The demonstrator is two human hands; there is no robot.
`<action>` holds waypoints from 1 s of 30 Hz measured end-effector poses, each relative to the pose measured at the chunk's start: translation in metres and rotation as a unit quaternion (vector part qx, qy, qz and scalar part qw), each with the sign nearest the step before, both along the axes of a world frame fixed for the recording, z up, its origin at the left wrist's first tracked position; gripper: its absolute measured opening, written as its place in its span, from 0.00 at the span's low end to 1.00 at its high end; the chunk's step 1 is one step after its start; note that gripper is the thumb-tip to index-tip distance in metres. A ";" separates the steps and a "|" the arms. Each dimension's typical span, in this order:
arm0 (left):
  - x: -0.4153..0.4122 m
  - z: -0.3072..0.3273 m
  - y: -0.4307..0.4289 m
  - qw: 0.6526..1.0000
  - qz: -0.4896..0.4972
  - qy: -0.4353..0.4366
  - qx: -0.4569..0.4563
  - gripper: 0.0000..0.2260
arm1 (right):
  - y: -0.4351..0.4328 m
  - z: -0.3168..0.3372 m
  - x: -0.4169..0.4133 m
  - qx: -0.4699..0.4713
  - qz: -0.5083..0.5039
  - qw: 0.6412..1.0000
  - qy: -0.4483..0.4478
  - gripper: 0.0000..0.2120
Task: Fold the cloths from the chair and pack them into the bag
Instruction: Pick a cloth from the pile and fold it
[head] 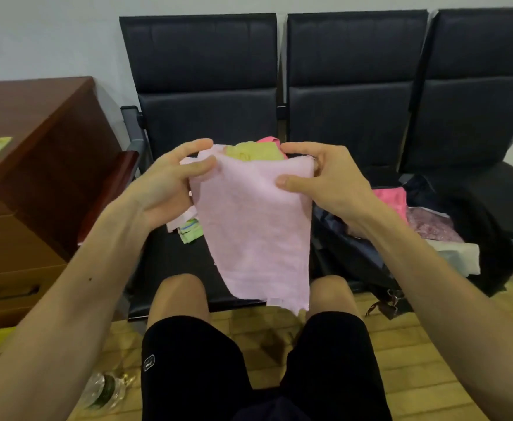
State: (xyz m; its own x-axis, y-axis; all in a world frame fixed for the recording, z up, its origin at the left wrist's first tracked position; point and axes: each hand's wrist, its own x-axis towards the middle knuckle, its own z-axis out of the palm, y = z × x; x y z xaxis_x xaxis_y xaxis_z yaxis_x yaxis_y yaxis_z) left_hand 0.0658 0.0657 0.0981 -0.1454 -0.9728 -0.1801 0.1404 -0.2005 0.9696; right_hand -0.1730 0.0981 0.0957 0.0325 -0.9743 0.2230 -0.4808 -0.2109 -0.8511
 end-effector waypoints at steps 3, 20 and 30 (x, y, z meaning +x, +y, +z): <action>-0.002 0.010 0.003 0.996 -0.047 -0.060 -0.051 0.17 | -0.001 0.005 -0.004 -0.034 -0.013 0.998 0.044 0.26; -0.013 -0.024 -0.006 0.870 0.103 -0.383 -0.292 0.13 | -0.009 0.007 -0.018 -0.054 -0.054 0.950 0.302 0.10; -0.020 -0.032 0.004 0.838 0.138 -0.395 -0.351 0.07 | -0.005 0.001 -0.022 -0.007 -0.066 0.935 0.348 0.08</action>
State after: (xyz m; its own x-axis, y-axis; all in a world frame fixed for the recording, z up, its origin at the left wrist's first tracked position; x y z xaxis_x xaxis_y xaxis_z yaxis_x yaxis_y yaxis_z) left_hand 0.0455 0.0701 0.0663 -0.0037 -0.8562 0.5166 -0.6536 0.3931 0.6468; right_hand -0.1953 0.0931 0.0965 0.0535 -0.9773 0.2052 -0.9400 -0.1186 -0.3199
